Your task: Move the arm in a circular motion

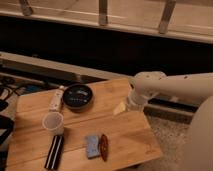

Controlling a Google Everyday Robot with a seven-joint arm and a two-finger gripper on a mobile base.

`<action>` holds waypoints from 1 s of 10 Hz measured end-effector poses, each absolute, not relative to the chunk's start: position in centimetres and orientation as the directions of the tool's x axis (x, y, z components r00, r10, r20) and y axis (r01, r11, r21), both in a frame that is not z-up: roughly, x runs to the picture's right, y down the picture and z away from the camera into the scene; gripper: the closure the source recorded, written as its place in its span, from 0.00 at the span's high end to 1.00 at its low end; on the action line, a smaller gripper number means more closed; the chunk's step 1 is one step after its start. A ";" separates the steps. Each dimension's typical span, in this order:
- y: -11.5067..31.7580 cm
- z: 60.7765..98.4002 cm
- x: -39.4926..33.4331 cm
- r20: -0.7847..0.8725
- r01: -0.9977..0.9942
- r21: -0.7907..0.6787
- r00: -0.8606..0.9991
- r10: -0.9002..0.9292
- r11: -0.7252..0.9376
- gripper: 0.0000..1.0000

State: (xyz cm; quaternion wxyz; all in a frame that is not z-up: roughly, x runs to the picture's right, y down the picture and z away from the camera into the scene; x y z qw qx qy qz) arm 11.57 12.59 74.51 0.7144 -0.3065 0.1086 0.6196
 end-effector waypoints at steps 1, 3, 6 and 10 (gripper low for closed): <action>12.6 74.5 11.6 -0.535 -0.952 -0.303 0.209 0.819 0.044 0.83; 12.0 74.7 11.6 -0.526 -0.951 -0.304 0.213 0.823 0.052 0.83; 8.2 76.4 11.7 -0.496 -0.938 -0.324 0.280 0.822 0.124 0.83; 4.3 78.4 11.9 -0.461 -0.922 -0.322 0.352 0.815 0.216 0.83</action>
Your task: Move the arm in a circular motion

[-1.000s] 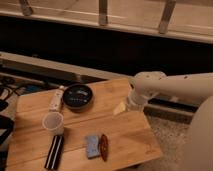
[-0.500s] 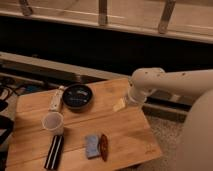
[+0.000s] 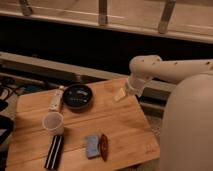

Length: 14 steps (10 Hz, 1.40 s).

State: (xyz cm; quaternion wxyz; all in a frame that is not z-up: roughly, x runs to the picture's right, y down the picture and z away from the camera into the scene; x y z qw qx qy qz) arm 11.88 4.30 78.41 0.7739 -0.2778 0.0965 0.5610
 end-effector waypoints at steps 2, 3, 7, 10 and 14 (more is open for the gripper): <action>3.2 79.0 10.1 -0.452 -0.903 -0.339 0.404 0.795 0.265 0.83; 3.0 79.0 8.4 -0.449 -0.886 -0.353 0.442 0.777 0.300 0.83; 4.1 77.8 3.5 -0.432 -0.845 -0.379 0.522 0.735 0.377 0.83; 6.8 75.5 2.4 -0.433 -0.831 -0.393 0.545 0.718 0.394 0.83; 8.8 74.1 3.9 -0.443 -0.839 -0.385 0.534 0.720 0.385 0.83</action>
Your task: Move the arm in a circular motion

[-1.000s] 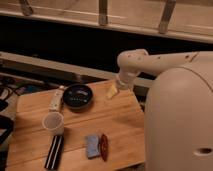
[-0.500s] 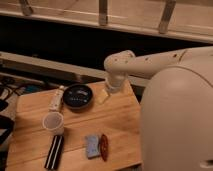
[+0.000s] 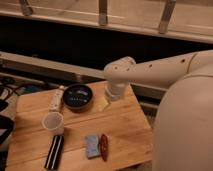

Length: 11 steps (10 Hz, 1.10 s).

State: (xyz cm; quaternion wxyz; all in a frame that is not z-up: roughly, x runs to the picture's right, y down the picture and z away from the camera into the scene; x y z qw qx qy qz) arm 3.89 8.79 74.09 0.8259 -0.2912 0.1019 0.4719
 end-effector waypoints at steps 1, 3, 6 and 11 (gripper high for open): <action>9.3 73.8 5.0 -0.450 -0.849 -0.375 0.518 0.727 0.373 0.83; 10.0 73.5 6.6 -0.454 -0.863 -0.358 0.494 0.742 0.356 0.83; 9.6 73.7 9.9 -0.447 -0.860 -0.346 0.503 0.740 0.376 0.83; 7.0 76.1 11.0 -0.440 -0.848 -0.343 0.525 0.728 0.404 0.83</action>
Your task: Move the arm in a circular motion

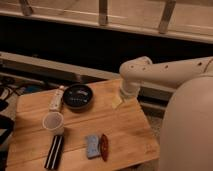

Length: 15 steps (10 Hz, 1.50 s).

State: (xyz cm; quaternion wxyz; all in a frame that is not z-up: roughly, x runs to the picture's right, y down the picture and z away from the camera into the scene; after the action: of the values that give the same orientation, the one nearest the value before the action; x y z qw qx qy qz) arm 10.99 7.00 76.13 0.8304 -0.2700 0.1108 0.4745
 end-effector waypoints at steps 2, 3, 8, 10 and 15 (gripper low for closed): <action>7.2 76.0 12.2 -0.440 -0.838 -0.342 0.543 0.716 0.425 0.83; 7.1 76.1 11.9 -0.436 -0.831 -0.344 0.554 0.709 0.438 0.83; 6.2 76.9 9.3 -0.425 -0.779 -0.358 0.627 0.653 0.515 0.83; 6.3 76.8 8.2 -0.423 -0.770 -0.364 0.637 0.644 0.524 0.83; 8.8 75.2 6.4 -0.433 -0.747 -0.374 0.665 0.609 0.550 0.83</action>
State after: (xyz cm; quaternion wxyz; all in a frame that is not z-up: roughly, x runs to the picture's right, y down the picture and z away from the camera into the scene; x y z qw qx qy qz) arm 6.39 8.78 75.23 0.8710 -0.2714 0.1276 0.3891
